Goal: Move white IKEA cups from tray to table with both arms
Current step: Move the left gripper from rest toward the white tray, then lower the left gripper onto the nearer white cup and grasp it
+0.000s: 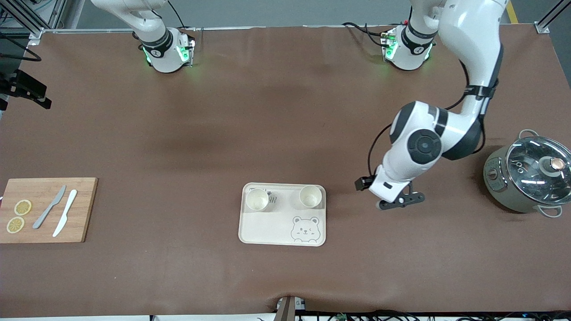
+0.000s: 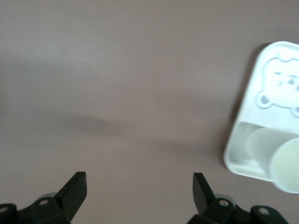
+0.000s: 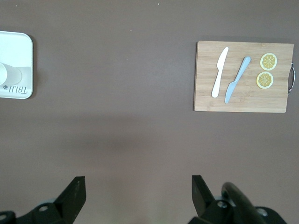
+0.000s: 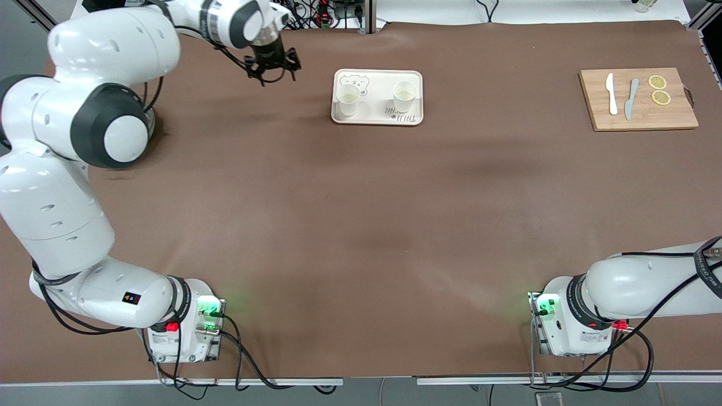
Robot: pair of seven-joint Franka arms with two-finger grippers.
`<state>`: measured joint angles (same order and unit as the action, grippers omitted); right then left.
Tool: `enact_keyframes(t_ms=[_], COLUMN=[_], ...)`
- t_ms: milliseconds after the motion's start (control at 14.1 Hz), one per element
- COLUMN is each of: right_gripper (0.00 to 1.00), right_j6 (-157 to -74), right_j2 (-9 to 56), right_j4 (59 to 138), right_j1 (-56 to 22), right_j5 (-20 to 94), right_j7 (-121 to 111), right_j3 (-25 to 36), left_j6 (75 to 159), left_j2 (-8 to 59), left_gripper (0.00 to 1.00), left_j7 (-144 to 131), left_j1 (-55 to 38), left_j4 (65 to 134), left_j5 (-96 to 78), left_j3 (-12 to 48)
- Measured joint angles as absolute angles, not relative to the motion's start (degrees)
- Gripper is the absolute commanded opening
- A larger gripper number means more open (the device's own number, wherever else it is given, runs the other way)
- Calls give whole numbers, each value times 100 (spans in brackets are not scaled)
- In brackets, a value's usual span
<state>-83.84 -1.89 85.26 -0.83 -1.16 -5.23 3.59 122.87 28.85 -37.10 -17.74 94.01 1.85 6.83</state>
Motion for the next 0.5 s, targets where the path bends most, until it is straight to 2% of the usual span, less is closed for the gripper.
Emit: enact_keyframes(t_ms=[71, 213, 284, 498], right_gripper=[100, 100, 100, 100], right_j6=[-8384, -8384, -8384, -8384], right_j2=[-189, -189, -189, -189], right_j4=[8526, 8526, 8526, 8526], right_j1=[-83, -83, -84, -97], right_j5=[-116, -116, -116, -116], right_j7=[-523, -523, -524, -524], right_j3=[359, 357, 353, 314], left_j6=[12417, 12538, 12565, 12635], left_j2=[2931, 3086, 3212, 3751], left_gripper=[99, 90, 84, 76], left_j7=[-3940, -4218, -4334, -4425], left_j1=[-1902, -2100, -2165, -2351], left_j4=[9394, 9276, 9152, 8591], left_j5=[185, 185, 163, 52], left_j3=[688, 692, 693, 704])
